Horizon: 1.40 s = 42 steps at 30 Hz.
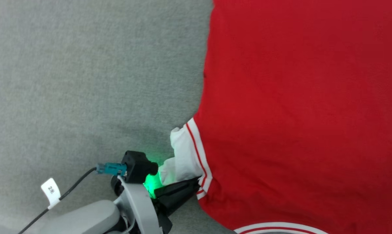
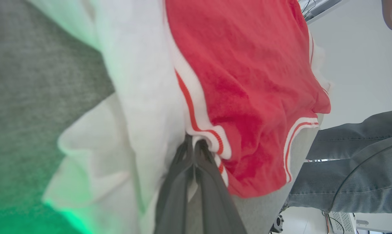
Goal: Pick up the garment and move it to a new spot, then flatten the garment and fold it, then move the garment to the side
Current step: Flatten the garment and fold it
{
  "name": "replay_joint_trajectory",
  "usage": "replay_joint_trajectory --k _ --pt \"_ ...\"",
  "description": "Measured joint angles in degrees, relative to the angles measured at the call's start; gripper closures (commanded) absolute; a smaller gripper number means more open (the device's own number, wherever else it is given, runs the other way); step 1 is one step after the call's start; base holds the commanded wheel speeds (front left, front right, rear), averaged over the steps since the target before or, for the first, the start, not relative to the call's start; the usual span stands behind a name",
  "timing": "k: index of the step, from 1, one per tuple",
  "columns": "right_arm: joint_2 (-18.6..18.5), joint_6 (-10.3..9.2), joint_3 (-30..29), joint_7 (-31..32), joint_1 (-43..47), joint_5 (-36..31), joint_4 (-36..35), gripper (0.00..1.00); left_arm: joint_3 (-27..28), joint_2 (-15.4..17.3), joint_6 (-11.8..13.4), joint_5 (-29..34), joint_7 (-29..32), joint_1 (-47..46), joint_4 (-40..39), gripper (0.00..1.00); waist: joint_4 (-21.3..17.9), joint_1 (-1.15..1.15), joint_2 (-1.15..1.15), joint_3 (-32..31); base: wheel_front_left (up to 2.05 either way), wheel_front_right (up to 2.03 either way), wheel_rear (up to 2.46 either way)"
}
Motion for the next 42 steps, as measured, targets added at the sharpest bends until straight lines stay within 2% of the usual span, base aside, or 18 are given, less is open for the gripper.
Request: replay_joint_trajectory --k 6,13,14,15,16,22,26,29,32,35,39,42 --pt "0.2 0.00 -3.7 -0.3 -4.0 -7.0 8.6 0.00 0.2 -1.3 -0.3 0.5 -0.3 -0.9 -0.9 1.00 2.9 0.00 0.00 2.9 0.00 0.00 0.00" --pt "2.0 -0.07 -5.9 0.9 -6.5 -7.5 12.5 0.00 0.2 -1.5 -0.4 0.3 -0.5 -1.5 -1.4 1.00 4.1 0.00 0.00 4.4 0.00 0.00 0.00" --pt "2.2 -0.07 -5.8 1.0 -6.5 -7.5 12.7 0.69 0.2 -1.5 -0.4 0.3 -0.5 -1.5 -1.4 1.00 4.0 0.00 0.00 4.4 0.00 0.00 0.00" --pt "2.5 -0.08 -5.8 0.9 -6.5 -7.4 12.8 0.97 0.2 -1.5 -0.4 0.2 -0.6 -1.5 -1.4 1.00 3.9 0.00 0.00 4.2 0.00 0.00 0.00" --pt "2.8 -0.08 -5.8 0.5 -6.6 -7.2 13.0 1.00 0.1 -1.4 -0.4 0.1 -0.6 -1.5 -1.2 1.00 3.7 0.00 0.00 4.1 0.00 0.00 0.00" --pt "3.6 0.00 -6.0 -1.6 -5.3 -5.6 14.5 1.00 -0.2 -1.6 -0.4 -0.7 -1.9 -1.2 -0.1 1.00 3.0 0.00 0.00 1.9 0.00 0.00 0.00" --pt "1.9 0.00 -5.3 -1.6 -1.9 -2.3 14.2 1.00 -0.1 -1.2 -0.1 -2.4 -3.0 -0.1 1.0 1.00 2.3 0.00 0.00 -0.7 0.00 0.00 0.00" --pt "-0.2 0.00 -2.8 -0.2 2.2 1.4 11.5 1.00 -0.1 -0.6 0.1 -3.0 -3.5 1.2 1.5 1.00 1.6 0.00 0.00 -2.9 0.00 0.00 0.00" --pt "-3.1 0.00 0.0 2.1 8.0 7.7 5.8 1.00 -0.3 0.1 0.2 -3.8 -4.2 2.5 2.2 1.00 0.7 0.00 0.00 -5.3 0.00 0.00 0.00" --pt "-7.4 0.00 2.2 5.1 16.2 14.2 -2.8 1.00 -0.4 1.2 0.4 -4.7 -5.0 4.0 2.9 1.00 -0.2 0.00 0.00 -7.7 0.00 0.00 0.00" --pt "-13.6 0.00 1.0 8.2 29.3 21.8 -14.3 1.00 -0.1 2.3 0.4 -5.2 -5.7 5.8 3.1 1.00 -1.8 0.00 0.00 -10.8 0.00 0.00 0.00" --pt "-16.5 0.00 -1.6 9.4 40.4 25.9 -22.2 1.00 1.2 3.2 0.4 -5.5 -6.0 7.1 3.2 1.00 -3.4 0.00 0.00 -12.5 0.00 0.00 0.00"
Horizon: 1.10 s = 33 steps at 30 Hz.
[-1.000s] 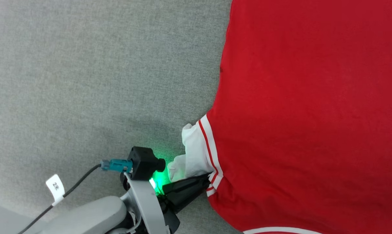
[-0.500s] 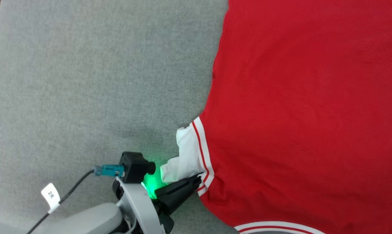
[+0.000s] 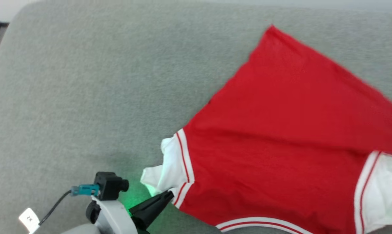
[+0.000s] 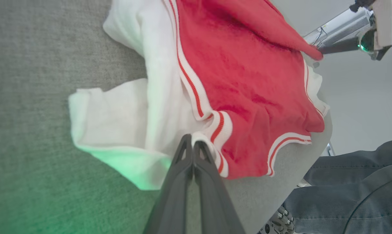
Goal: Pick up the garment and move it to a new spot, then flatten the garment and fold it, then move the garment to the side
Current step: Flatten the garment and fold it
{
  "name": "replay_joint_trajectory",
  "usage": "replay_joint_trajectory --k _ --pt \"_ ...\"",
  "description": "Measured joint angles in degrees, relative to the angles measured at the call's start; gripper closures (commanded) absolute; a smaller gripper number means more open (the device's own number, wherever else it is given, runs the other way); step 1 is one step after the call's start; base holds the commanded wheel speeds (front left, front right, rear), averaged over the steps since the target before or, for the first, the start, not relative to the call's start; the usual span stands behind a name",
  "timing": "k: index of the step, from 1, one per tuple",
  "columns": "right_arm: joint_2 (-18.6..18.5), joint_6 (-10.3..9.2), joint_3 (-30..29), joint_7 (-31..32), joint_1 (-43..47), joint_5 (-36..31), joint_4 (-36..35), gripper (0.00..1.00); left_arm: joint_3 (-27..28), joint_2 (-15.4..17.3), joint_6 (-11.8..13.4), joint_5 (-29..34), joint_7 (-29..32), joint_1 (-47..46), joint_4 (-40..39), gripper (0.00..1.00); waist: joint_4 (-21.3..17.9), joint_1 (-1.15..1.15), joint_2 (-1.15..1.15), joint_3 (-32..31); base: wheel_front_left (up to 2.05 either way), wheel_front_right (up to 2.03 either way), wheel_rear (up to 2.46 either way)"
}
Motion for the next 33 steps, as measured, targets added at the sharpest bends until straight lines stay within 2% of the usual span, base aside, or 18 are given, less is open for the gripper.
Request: replay_joint_trajectory --k 4,9,13,16,17,18,19,24,29,33 --pt "-0.2 0.00 -4.2 0.1 13.7 1.8 -7.9 1.00 2.0 0.3 0.0 0.4 -0.2 0.9 -0.1 1.00 -2.3 0.00 0.00 -1.5 0.00 0.00 0.00" --pt "3.7 0.00 -8.0 -0.6 26.5 0.8 -15.6 1.00 3.6 0.2 0.0 1.1 -0.4 2.5 -0.1 1.00 -4.1 0.00 0.00 -3.3 0.00 0.00 0.00" --pt "6.8 0.00 -7.1 1.0 35.1 -0.3 -21.4 1.00 3.8 0.5 0.0 1.4 -0.4 3.7 -0.3 1.00 -4.9 -0.01 0.00 -4.7 0.00 0.00 0.00" --pt "9.3 0.00 -5.7 1.0 38.0 -1.8 -24.6 1.00 4.2 0.7 0.0 1.5 -0.4 4.2 -0.5 1.00 -5.4 0.00 0.00 -5.3 0.00 0.00 0.00" --pt "10.1 0.00 -5.3 0.1 38.3 -2.6 -25.5 0.69 4.3 0.7 0.0 1.5 -0.4 4.3 -0.5 1.00 -5.6 0.00 0.00 -5.4 0.00 0.00 0.00" --pt "10.8 0.00 -5.1 -0.7 38.3 -3.4 -26.0 0.50 4.4 0.7 0.0 1.5 -0.4 4.3 -0.5 1.00 -5.7 0.00 0.00 -5.4 0.00 0.00 0.00" --pt "11.2 0.00 -4.9 -1.5 38.2 -4.1 -26.5 0.00 4.4 0.7 0.0 1.5 -0.4 4.4 -0.5 1.00 -5.7 0.00 0.00 -5.5 0.00 0.00 0.00" --pt "11.7 0.00 -6.6 -2.8 37.4 -3.8 -29.7 0.00 4.3 0.6 0.0 1.7 -0.4 4.9 -0.6 1.00 -5.8 0.00 0.00 -6.0 0.00 0.00 0.00" --pt "10.7 0.00 -13.4 -1.3 35.6 -0.8 -34.9 0.00 5.2 0.1 0.0 1.8 -0.4 5.6 -0.9 1.00 -5.1 0.00 0.00 -6.3 0.00 0.00 0.00" --pt "9.8 0.00 -17.1 -1.2 29.7 -0.3 -36.6 0.00 5.7 -0.7 0.0 2.2 -0.4 6.0 -1.2 1.00 -4.3 0.00 0.00 -5.9 0.00 0.00 0.00"
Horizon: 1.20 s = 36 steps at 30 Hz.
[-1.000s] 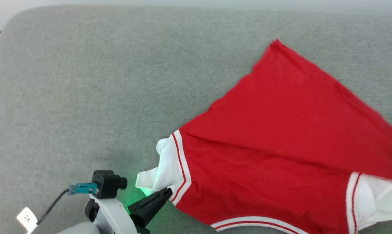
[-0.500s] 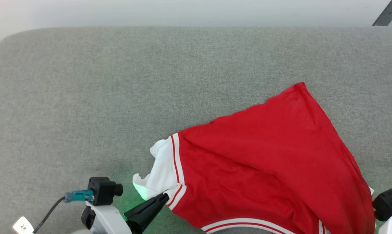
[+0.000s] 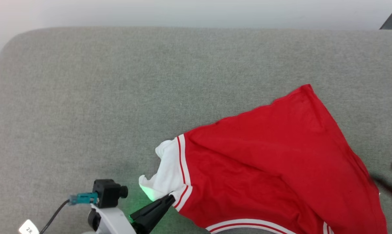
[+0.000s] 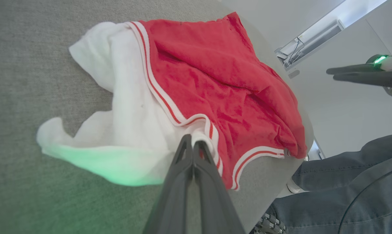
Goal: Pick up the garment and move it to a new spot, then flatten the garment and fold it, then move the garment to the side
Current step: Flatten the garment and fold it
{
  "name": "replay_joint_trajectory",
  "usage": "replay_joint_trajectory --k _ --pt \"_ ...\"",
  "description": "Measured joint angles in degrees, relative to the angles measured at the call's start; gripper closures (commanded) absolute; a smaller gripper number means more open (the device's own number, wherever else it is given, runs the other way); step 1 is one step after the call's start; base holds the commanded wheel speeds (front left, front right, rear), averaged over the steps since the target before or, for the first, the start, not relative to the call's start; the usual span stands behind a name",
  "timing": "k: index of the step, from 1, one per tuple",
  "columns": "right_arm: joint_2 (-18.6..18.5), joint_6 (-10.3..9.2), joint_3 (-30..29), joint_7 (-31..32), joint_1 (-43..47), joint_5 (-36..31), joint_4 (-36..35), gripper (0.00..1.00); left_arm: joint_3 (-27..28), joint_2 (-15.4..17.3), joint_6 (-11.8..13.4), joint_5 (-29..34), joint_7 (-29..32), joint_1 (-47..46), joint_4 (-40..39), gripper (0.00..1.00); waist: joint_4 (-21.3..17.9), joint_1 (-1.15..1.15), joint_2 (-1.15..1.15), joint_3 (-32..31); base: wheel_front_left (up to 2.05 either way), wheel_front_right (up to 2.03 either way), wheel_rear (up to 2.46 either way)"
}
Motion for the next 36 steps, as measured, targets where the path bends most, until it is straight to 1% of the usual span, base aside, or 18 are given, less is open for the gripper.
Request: replay_joint_trajectory --k 2,4,7,9,13,16,18,21,24,27,28,29,30,33,36 --pt "-0.3 0.00 0.1 -2.1 -5.1 -2.4 1.1 0.00 0.4 -0.5 0.0 0.5 0.0 -0.2 0.0 1.00 0.4 0.00 0.00 0.7 0.00 0.00 0.00" --pt "-1.0 0.00 2.7 -4.8 -10.7 -5.9 3.5 0.00 0.8 -1.1 0.0 0.8 0.0 -0.8 0.0 1.00 0.8 0.00 0.00 1.5 0.00 0.00 0.00" --pt "0.0 0.00 9.4 -8.9 -19.1 -10.2 9.5 0.00 1.0 -1.9 0.0 1.1 0.0 -1.9 0.0 1.00 1.6 0.00 0.00 2.8 0.00 0.00 0.00" --pt "1.0 -0.01 13.7 -11.3 -24.7 -12.2 15.1 0.00 0.8 -2.4 0.0 1.4 0.0 -2.8 0.1 1.00 2.2 0.00 0.00 3.7 0.00 0.00 0.00" --pt "1.2 0.00 22.9 -15.3 -33.8 -15.3 26.0 0.00 0.0 -3.5 0.0 1.5 0.0 -4.7 0.3 1.00 3.6 0.00 0.00 5.4 0.00 0.00 0.00" --pt "1.4 0.00 28.4 -17.5 -38.6 -15.6 33.4 0.00 -0.7 -4.4 0.0 1.5 0.0 -5.8 0.5 1.00 4.8 0.00 0.00 6.5 0.00 0.00 0.00" --pt "1.3 0.00 31.3 -19.0 -41.0 -15.5 36.8 0.00 -0.9 -4.8 0.0 1.5 0.0 -6.3 0.8 1.00 5.7 0.00 0.00 7.1 0.00 0.00 0.00" --pt "0.7 0.00 35.1 -20.8 -44.0 -14.7 40.5 0.00 -0.9 -5.5 0.0 1.4 0.0 -6.8 1.2 1.00 6.8 0.00 0.00 8.1 0.00 0.00 0.00" --pt "-0.3 0.00 37.5 -22.7 -45.8 -13.8 44.2 0.00 -0.4 -6.1 0.0 1.3 0.0 -6.9 1.3 1.00 7.6 0.00 0.00 8.9 0.00 0.00 0.00" --pt "-1.1 0.01 40.5 -23.2 -47.8 -12.3 46.4 0.00 -0.1 -6.6 0.0 1.3 0.0 -6.8 1.5 1.00 8.1 0.00 0.00 9.5 0.00 0.00 0.00" --pt "-1.2 0.01 41.3 -23.2 -48.3 -11.4 47.0 0.55 0.0 -6.7 0.0 1.3 0.0 -6.8 1.6 1.00 8.1 0.00 0.00 9.5 0.00 0.00 0.00" --pt "-1.3 0.00 42.2 -23.1 -48.8 -10.4 47.5 0.78 0.2 -6.8 0.0 1.3 0.0 -6.8 1.7 1.00 8.0 0.00 0.00 9.5 0.00 0.00 0.00" --pt "-1.3 0.00 43.1 -23.1 -49.3 -9.7 47.8 1.00 0.4 -6.8 0.0 1.3 0.0 -6.8 1.7 1.00 7.9 0.00 0.00 9.5 0.00 0.00 0.00" --pt "-0.7 -0.01 45.0 -23.8 -50.4 -7.1 48.5 1.00 1.2 -6.8 0.0 0.8 0.0 -6.5 1.9 1.00 7.3 0.00 0.00 9.1 0.00 0.00 0.00" --pt "0.2 0.00 45.9 -26.2 -51.1 -5.5 49.8 1.00 1.7 -6.5 0.0 0.8 0.0 -6.6 2.0 1.00 6.8 0.00 0.00 8.5 0.00 0.00 0.00"
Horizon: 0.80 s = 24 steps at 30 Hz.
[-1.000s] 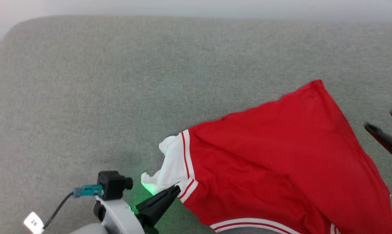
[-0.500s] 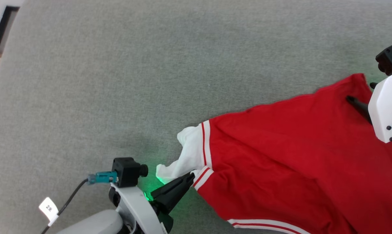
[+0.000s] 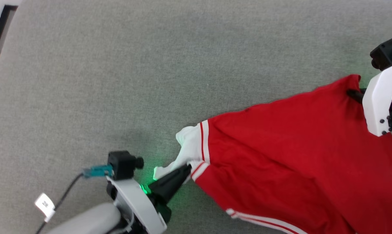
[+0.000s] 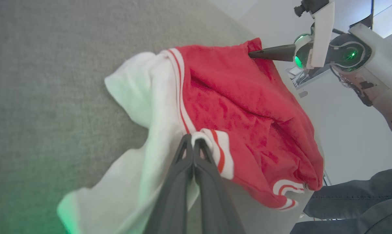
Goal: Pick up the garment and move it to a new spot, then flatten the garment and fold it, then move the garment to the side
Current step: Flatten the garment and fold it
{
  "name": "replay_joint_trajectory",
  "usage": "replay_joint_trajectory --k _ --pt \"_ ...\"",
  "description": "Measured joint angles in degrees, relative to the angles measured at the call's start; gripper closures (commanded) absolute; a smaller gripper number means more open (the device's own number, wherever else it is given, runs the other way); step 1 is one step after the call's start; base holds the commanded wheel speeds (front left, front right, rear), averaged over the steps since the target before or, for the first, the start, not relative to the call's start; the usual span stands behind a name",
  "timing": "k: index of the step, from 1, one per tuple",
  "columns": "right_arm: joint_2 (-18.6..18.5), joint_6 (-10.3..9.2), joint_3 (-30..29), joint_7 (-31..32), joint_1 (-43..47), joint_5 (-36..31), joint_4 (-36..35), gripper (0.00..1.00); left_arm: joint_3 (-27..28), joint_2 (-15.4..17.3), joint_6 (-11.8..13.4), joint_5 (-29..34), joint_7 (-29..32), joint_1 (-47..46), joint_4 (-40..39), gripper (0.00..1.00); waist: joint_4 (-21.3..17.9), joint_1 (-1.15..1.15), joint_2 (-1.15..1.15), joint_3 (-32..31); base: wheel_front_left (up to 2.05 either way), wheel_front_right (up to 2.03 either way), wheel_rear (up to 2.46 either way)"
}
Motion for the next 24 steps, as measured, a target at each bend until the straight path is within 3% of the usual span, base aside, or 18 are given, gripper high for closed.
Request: replay_joint_trajectory --k 7,12,18,24 --pt "4.0 0.00 -4.3 -7.0 -6.9 3.0 5.7 1.00 2.7 2.3 0.0 -1.6 0.6 -8.4 1.7 1.00 -1.0 0.00 0.00 -1.8 0.00 0.00 0.00" --pt "7.4 0.00 -10.0 -13.3 -15.6 -0.8 13.9 1.00 4.3 3.2 0.0 -2.3 4.7 -20.5 5.9 1.00 -1.9 0.00 0.00 -1.6 0.00 0.00 0.00" --pt "12.6 0.00 -17.8 -20.8 -29.8 -6.0 24.2 1.00 9.8 0.2 0.0 -5.7 9.0 -38.5 15.9 1.00 -2.6 0.00 0.00 0.8 0.00 0.00 0.00" --pt "16.5 0.00 -24.1 -32.2 -42.9 -12.7 32.7 1.00 15.1 -5.4 0.0 -5.3 6.9 -56.4 30.8 1.00 -3.7 0.00 0.00 4.0 0.00 0.00 0.00"
